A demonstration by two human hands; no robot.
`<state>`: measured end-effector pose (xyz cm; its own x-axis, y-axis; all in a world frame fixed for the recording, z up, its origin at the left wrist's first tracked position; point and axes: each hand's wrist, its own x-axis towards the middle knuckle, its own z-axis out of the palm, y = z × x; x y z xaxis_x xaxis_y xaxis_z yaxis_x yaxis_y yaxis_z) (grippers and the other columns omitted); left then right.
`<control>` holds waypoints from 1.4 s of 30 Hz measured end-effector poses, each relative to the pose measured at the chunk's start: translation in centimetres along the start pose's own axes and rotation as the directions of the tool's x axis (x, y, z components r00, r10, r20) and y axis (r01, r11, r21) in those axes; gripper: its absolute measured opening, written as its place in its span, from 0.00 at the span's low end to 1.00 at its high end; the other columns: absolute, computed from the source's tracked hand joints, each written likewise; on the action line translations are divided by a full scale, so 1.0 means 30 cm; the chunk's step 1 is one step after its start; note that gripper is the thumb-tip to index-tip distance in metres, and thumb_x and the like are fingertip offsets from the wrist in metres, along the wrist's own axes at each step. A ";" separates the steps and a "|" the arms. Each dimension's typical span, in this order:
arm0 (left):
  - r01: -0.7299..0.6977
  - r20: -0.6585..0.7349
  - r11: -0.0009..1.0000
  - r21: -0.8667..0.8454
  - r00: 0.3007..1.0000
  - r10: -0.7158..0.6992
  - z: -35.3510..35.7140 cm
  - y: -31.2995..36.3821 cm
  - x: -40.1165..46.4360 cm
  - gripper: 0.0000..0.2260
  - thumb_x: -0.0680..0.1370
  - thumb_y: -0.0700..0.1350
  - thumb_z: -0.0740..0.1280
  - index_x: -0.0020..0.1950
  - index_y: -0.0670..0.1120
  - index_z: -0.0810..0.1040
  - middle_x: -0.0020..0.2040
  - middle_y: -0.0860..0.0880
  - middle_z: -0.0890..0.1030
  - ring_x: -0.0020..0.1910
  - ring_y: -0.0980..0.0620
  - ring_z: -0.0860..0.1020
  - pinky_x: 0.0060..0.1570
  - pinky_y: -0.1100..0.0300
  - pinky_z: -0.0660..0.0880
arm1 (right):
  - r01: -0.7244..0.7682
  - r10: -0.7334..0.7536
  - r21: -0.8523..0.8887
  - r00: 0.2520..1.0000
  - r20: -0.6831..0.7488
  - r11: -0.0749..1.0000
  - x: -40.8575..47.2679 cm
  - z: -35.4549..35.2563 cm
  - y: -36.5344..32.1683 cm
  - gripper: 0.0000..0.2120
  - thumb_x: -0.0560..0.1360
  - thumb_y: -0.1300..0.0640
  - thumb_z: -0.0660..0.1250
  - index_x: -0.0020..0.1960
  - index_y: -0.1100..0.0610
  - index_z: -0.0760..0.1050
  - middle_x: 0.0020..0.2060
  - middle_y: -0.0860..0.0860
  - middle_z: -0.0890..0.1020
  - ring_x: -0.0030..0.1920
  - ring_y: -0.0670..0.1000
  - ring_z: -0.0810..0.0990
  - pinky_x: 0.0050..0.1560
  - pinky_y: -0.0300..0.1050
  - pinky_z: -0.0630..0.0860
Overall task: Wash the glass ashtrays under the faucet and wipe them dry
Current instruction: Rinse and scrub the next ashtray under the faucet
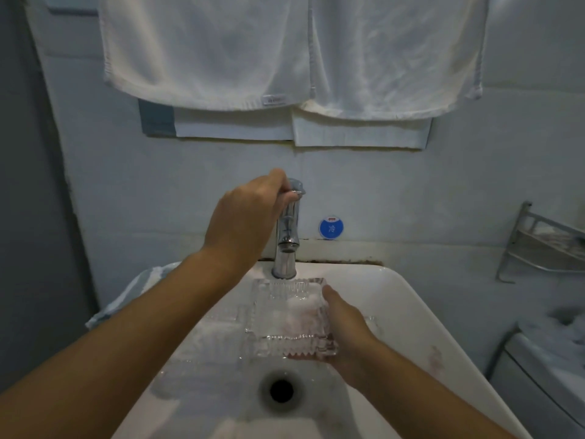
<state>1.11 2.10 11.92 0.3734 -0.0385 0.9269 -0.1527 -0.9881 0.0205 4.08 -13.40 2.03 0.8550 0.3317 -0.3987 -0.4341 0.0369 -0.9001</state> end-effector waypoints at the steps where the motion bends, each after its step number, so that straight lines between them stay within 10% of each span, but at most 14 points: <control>1: -0.005 -0.002 1.000 -0.019 1.000 0.005 0.001 -0.002 0.004 0.11 0.81 0.49 0.65 0.46 0.41 0.77 0.36 0.46 0.81 0.31 0.43 0.78 0.30 0.52 0.75 | -0.002 0.002 -0.009 1.000 0.004 1.000 0.003 0.000 0.003 0.21 0.84 0.41 0.54 0.60 0.55 0.76 0.48 0.58 0.85 0.46 0.60 0.86 0.48 0.57 0.84; 28: 0.045 -0.035 0.997 -0.057 0.998 -0.047 0.030 -0.003 0.037 0.13 0.82 0.50 0.60 0.52 0.41 0.76 0.41 0.44 0.83 0.35 0.48 0.82 0.34 0.53 0.80 | -0.007 0.007 -0.007 0.999 -0.038 1.000 0.009 0.008 0.012 0.24 0.84 0.41 0.54 0.68 0.57 0.72 0.53 0.61 0.84 0.47 0.61 0.86 0.49 0.61 0.84; 34: 0.263 0.027 0.947 -0.185 0.965 -0.263 0.021 0.016 -0.029 0.09 0.84 0.49 0.61 0.58 0.44 0.73 0.41 0.48 0.82 0.36 0.51 0.82 0.36 0.55 0.81 | -0.017 0.017 0.008 0.998 -0.058 1.000 0.001 0.004 0.011 0.23 0.84 0.41 0.54 0.67 0.57 0.72 0.50 0.60 0.84 0.46 0.60 0.86 0.46 0.58 0.84; 37: 0.569 0.204 0.798 -0.201 0.821 -0.534 0.042 0.017 -0.142 0.03 0.84 0.46 0.60 0.56 0.47 0.69 0.44 0.47 0.81 0.38 0.51 0.80 0.36 0.54 0.79 | -0.016 0.018 0.028 0.998 -0.063 0.999 0.000 0.000 0.007 0.24 0.84 0.41 0.54 0.69 0.56 0.71 0.53 0.60 0.83 0.47 0.61 0.85 0.49 0.61 0.83; 42: 0.890 0.675 0.449 0.083 0.281 -0.682 0.080 0.014 -0.279 0.20 0.80 0.53 0.66 0.68 0.44 0.68 0.61 0.47 0.76 0.55 0.49 0.75 0.53 0.55 0.73 | -0.013 0.015 0.036 0.997 -0.071 0.999 0.005 -0.016 0.000 0.23 0.84 0.41 0.55 0.67 0.57 0.73 0.51 0.61 0.84 0.48 0.62 0.85 0.52 0.62 0.83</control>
<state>0.12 1.66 3.28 0.8271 0.5621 -0.0068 0.3397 -0.4902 0.8027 4.33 -13.80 1.88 0.8661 0.2648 -0.4240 -0.4550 0.0666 -0.8880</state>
